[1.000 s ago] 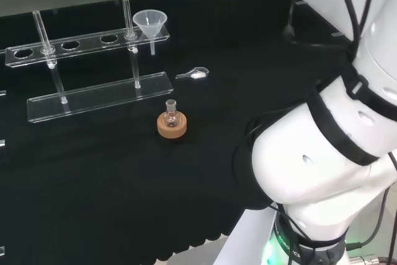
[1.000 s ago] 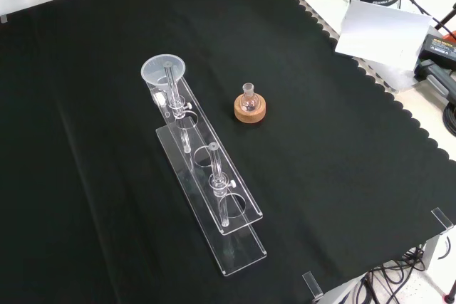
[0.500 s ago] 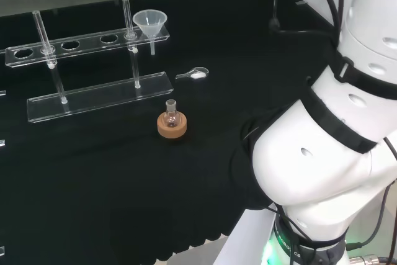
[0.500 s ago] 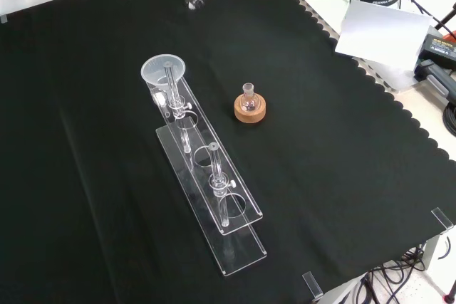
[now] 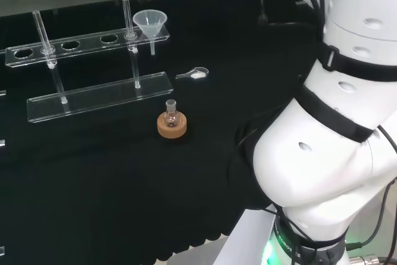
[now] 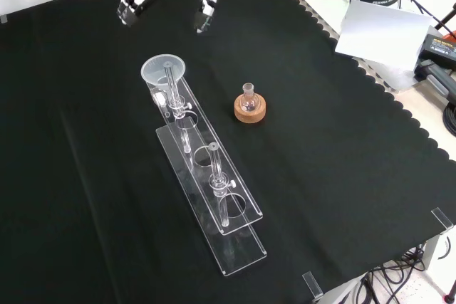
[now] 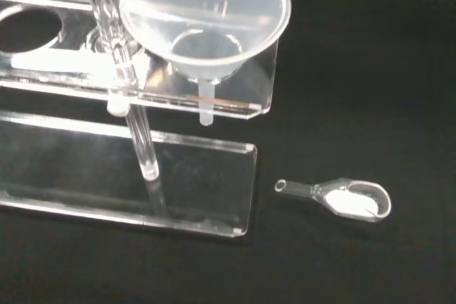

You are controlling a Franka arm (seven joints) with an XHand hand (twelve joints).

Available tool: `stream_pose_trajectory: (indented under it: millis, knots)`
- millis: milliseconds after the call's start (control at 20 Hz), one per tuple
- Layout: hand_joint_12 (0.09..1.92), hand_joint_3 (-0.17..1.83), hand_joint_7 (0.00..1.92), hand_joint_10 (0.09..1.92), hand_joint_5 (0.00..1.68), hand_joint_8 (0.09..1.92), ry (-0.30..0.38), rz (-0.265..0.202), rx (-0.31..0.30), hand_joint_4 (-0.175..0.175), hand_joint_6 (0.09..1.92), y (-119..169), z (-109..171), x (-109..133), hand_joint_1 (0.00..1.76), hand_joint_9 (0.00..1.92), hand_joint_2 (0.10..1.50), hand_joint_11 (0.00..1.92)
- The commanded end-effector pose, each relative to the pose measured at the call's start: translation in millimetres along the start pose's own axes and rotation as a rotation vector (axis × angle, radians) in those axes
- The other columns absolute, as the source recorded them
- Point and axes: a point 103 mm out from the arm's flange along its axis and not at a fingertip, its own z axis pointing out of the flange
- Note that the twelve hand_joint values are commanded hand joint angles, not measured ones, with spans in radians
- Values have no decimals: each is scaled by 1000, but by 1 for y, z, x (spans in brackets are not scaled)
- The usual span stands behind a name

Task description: Pick up the funnel from the transparent funnel stand.

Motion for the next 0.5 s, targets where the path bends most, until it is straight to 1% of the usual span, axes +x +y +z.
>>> stream_pose_trajectory:
  millis: [50, 250, 500]
  knots:
    - [1458, 414, 0, 661, 1, 190, -70, -41, 129, 37, 87, 17, 16, 18, 594, 2, 687, 0]
    - [1474, 434, 0, 633, 0, 112, -76, -49, 150, 39, 87, 26, 25, 22, 614, 0, 649, 0]
    - [1504, 455, 0, 686, 0, 98, -60, -57, 179, 38, 87, 34, 33, 21, 613, 0, 625, 11]
